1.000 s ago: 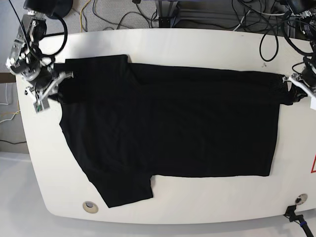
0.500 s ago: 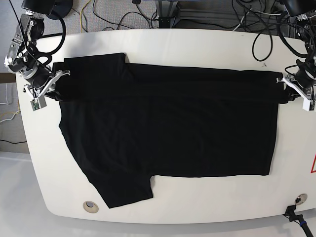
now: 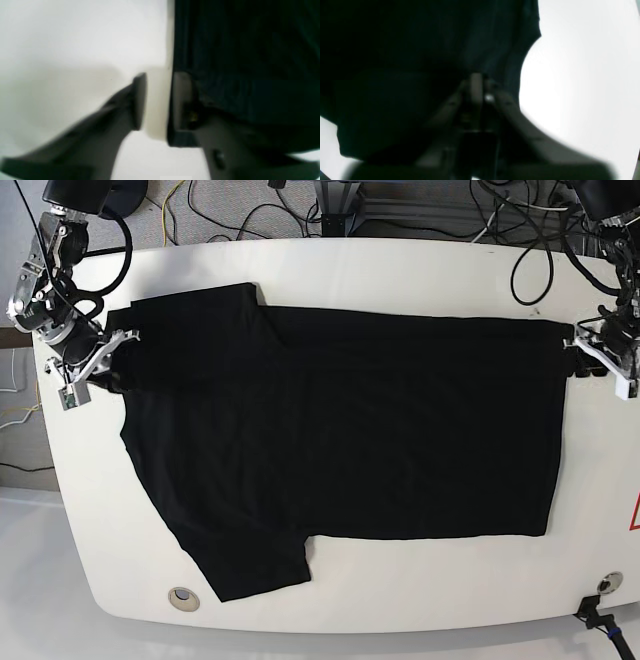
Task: Fold the T-shirt properly
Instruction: 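Lower the shoulder edge back onto the table with both grippers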
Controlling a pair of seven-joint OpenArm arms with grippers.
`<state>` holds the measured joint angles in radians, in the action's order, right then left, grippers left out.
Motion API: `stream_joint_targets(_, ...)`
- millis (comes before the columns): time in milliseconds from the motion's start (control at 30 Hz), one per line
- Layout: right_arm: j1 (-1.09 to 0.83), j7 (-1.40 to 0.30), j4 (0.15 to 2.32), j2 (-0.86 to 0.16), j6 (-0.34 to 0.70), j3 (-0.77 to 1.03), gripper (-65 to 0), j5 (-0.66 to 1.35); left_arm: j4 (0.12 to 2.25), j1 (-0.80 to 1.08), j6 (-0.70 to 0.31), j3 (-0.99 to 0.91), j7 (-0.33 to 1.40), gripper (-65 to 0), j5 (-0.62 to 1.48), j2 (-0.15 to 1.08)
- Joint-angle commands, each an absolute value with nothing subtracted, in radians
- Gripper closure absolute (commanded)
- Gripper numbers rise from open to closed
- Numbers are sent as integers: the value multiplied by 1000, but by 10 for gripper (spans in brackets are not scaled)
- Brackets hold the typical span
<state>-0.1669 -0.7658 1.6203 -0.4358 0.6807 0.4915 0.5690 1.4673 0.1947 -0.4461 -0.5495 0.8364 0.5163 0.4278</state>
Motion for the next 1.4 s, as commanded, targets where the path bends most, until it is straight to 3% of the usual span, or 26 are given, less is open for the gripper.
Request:
stream_joint_targets(0,-172,-744,1642,-448,689,507,-27,598,1476,190,-446,-527,771,-194,509,452)
stream_joint_targets(267,-169,-745,1649,-445,677,510,-27,592,1471,188,-448,-521,772,-212,509,458)
stream_joint_targets(433,-175,-744,1653,-441,607,513,-245,598,1464,186,-449,-523,762,-221,504,463)
stream_joint_targets(633,-232,-739,1710,-435,583,522,-210,613,1477,196,-449,-533,766,-220,514,460)
stream_joint_targets(733,-297,-729,1755,-425,582,522,-107,611,1530,243,-451,-560,791,-199,519,447)
stream_joint_targets(833,-333,-729,1771,-420,582,517,0,615,1567,273,-453,-581,840,-105,538,435)
stream_joint_targets(867,-342,-724,1763,-419,583,514,0,611,1571,277,-457,-585,856,-76,547,429)
stream_joint_targets(900,-309,-736,1764,-425,582,520,-27,614,1553,269,-446,-573,813,-187,526,436)
stream_joint_targets(1100,-298,-751,1757,-424,583,514,-44,611,1556,268,-450,-552,826,-197,528,431)
stream_joint_targets(1267,-302,-771,1756,-425,590,517,-189,650,1550,264,-448,-544,832,-206,529,422)
stream_joint_targets(1367,-309,-777,1771,-416,592,520,-220,673,1553,262,-448,-546,836,-202,530,415)
